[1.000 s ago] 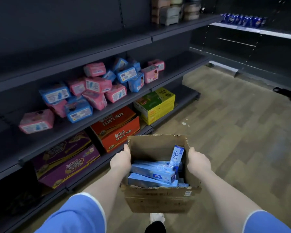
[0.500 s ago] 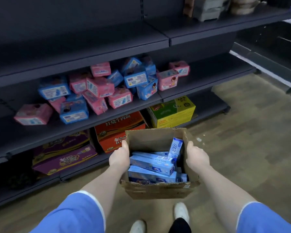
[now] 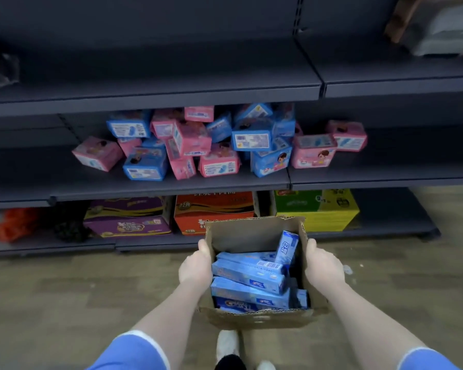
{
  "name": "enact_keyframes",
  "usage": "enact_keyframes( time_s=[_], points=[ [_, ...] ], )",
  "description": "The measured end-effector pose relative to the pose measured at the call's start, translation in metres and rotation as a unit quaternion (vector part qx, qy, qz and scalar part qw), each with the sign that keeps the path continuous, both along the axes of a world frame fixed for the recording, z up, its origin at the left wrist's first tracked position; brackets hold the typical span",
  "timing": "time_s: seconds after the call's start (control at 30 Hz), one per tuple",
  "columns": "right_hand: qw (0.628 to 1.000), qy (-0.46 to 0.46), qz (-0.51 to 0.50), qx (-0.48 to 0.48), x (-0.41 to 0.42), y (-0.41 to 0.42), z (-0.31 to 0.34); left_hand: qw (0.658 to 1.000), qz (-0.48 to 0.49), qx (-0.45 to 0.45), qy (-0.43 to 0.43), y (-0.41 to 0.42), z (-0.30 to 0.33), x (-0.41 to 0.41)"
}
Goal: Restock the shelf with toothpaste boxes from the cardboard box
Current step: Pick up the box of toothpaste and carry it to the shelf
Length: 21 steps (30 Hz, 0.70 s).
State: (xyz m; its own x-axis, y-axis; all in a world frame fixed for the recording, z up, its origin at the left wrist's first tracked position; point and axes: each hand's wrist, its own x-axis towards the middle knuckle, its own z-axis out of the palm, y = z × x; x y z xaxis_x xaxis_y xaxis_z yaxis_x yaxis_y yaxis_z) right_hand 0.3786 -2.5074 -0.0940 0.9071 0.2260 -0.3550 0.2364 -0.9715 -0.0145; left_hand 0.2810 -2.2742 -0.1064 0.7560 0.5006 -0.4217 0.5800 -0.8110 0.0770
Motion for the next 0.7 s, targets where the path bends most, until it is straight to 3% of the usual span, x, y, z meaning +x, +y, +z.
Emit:
enact_keyframes(
  time_s=[0.7],
  points=[
    [0.997, 0.079, -0.022, -0.007, 0.066, 0.034, -0.094, 0.998, -0.013, -0.031, 0.054, 0.04, -0.087, 0.079]
  ],
)
